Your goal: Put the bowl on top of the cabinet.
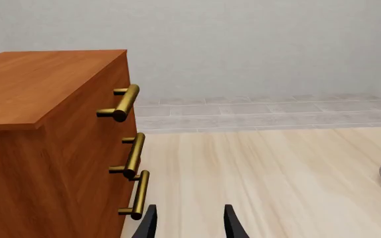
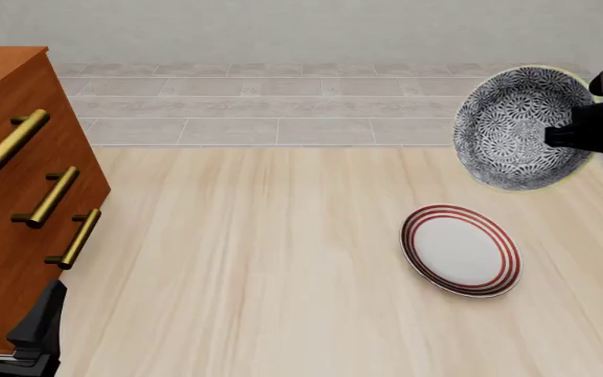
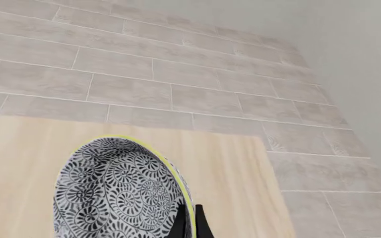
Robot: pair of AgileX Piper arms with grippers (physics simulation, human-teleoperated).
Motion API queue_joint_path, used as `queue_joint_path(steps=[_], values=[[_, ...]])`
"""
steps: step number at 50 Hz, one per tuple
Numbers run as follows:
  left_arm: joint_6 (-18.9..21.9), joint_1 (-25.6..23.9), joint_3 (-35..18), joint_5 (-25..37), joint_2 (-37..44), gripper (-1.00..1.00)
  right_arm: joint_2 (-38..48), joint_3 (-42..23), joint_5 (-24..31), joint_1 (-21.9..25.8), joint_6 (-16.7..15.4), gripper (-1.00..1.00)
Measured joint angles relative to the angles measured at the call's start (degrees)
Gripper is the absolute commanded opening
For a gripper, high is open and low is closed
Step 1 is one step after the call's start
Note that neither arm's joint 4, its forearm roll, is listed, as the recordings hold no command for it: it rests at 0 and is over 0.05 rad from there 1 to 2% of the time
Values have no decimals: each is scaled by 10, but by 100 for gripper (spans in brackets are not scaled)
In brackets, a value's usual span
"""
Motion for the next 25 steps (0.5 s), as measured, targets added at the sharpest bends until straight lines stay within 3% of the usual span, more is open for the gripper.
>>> queue_joint_path(steps=[25], values=[[-2, 1, 0, -2, 1, 100, 22, -8, -16, 94, 8, -100]])
